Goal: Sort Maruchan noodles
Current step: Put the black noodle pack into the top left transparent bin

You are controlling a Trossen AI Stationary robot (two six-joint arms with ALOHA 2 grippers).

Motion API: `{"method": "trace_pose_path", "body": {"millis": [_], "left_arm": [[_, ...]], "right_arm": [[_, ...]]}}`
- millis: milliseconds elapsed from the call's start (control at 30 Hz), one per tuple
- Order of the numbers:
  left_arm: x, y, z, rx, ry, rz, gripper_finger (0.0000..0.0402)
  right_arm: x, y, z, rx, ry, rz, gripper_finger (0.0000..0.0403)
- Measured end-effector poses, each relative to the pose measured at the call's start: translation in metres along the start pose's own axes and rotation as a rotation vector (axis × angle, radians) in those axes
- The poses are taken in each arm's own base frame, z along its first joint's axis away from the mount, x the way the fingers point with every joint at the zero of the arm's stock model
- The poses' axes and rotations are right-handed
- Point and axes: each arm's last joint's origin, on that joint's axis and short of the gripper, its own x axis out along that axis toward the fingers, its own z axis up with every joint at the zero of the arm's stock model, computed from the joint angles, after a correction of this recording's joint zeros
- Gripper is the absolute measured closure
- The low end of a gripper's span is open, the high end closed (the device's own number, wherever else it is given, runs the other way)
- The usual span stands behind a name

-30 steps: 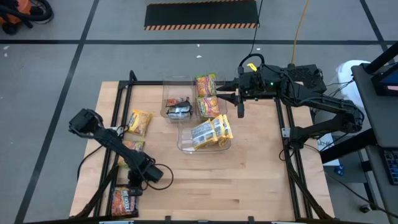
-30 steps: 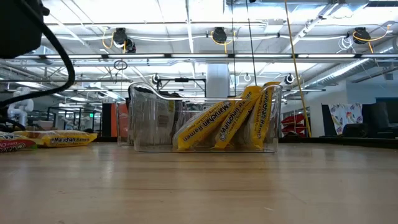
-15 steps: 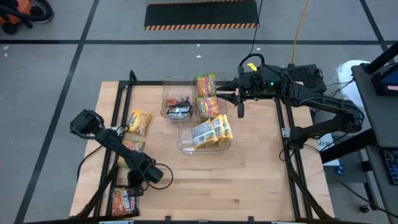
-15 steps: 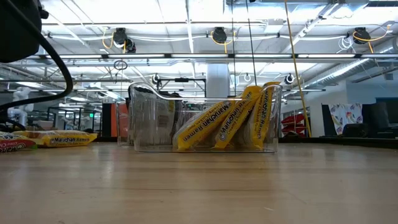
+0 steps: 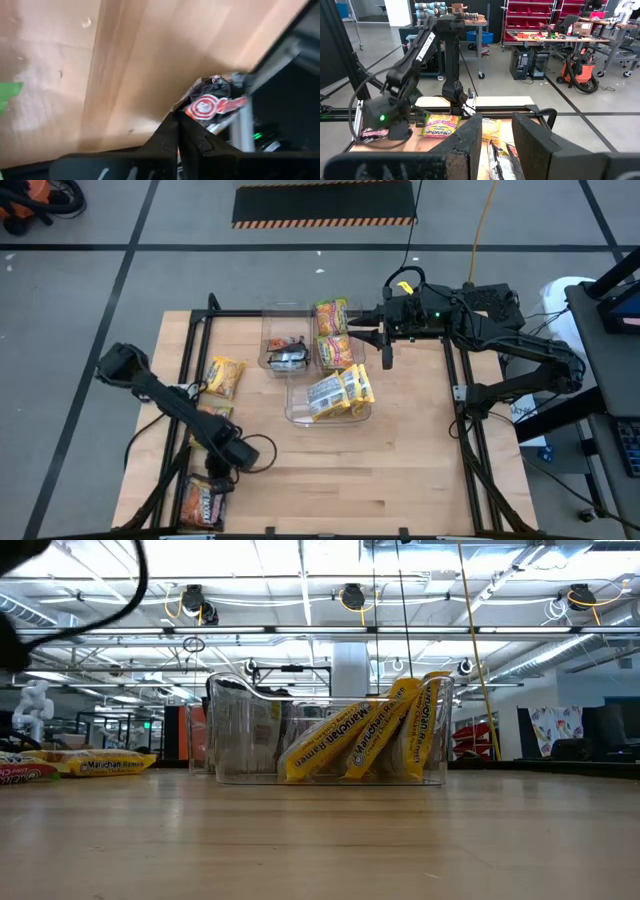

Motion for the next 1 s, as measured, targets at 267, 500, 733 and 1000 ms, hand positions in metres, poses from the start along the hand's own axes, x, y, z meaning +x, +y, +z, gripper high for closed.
{"method": "trace_pose_path", "body": {"millis": [267,500,733,1000], "left_arm": [[-0.041,-0.009,-0.018,-0.140,-0.229,-0.092,0.0401],[-0.064,-0.015,-0.029,-0.207,-0.414,-0.141,0.0401],[-0.072,-0.019,-0.030,-0.207,-0.482,-0.150,0.0401],[-0.072,-0.019,-0.029,-0.191,-0.502,-0.135,0.0401]], "right_arm": [[0.000,0.000,0.000,0.000,0.000,0.000,0.0302],[0.000,0.000,0.000,-0.018,0.000,0.000,0.0302],[0.005,0.005,-0.004,0.046,0.033,0.064,0.0302],[0.042,0.039,-0.023,0.016,0.114,0.207,0.0302]]}}
